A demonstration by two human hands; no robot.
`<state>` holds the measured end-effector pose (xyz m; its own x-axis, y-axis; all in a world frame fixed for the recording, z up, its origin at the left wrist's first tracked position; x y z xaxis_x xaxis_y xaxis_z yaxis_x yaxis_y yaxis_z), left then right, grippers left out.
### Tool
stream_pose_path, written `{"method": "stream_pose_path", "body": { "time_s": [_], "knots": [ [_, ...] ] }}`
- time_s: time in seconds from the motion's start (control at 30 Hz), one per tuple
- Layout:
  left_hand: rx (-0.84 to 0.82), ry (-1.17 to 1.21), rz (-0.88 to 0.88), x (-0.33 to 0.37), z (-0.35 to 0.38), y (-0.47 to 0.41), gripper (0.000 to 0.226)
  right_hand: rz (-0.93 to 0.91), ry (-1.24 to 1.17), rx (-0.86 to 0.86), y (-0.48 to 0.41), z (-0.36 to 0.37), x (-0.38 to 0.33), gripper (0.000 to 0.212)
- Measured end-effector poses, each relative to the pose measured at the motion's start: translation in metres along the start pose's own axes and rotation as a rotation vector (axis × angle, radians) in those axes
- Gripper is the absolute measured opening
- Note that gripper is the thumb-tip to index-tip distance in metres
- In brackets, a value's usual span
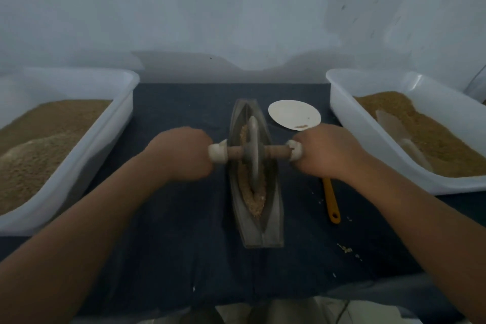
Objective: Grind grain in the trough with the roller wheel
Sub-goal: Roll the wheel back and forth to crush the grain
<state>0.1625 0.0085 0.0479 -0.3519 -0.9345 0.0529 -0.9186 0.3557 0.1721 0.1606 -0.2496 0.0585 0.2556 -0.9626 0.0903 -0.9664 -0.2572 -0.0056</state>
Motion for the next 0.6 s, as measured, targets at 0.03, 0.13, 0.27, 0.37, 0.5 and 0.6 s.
{"method": "stream_pose_path", "body": {
  "time_s": [0.03,0.13,0.27,0.37,0.5,0.6],
  "knots": [
    [0.030,-0.016,-0.037,-0.002,-0.009,-0.011,0.025,0.035,0.005,0.038,-0.012,-0.003,0.001,0.030],
    [0.152,-0.060,-0.144,-0.008,-0.043,-0.041,0.027,0.131,-0.020,0.141,-0.042,-0.016,0.007,0.032],
    [0.111,-0.062,-0.130,-0.003,-0.042,-0.041,0.023,0.150,0.018,0.093,-0.048,-0.019,0.008,0.029],
    [-0.050,-0.029,-0.002,0.002,-0.012,-0.012,0.013,0.066,-0.016,-0.070,-0.018,-0.006,0.002,0.025],
    [-0.109,-0.032,0.076,0.002,0.011,0.011,0.016,-0.037,-0.070,-0.178,0.018,0.006,-0.005,0.027],
    [0.009,-0.015,-0.047,-0.009,-0.001,-0.013,0.019,0.021,0.005,0.003,-0.003,-0.006,-0.004,0.030]
  ]
}}
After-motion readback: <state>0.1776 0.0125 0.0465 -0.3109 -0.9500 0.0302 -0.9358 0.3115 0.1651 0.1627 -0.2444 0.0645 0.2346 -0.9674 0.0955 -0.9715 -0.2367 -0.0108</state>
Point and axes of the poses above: each hand's wrist, its own y-axis away from the middle knuckle, its own z-axis out of the palm, x = y × z, the point moved 10 cm from there along -y, towards the middle knuckle, and after that the axes turned 6 degrees about -x, right-handed, at the moved point
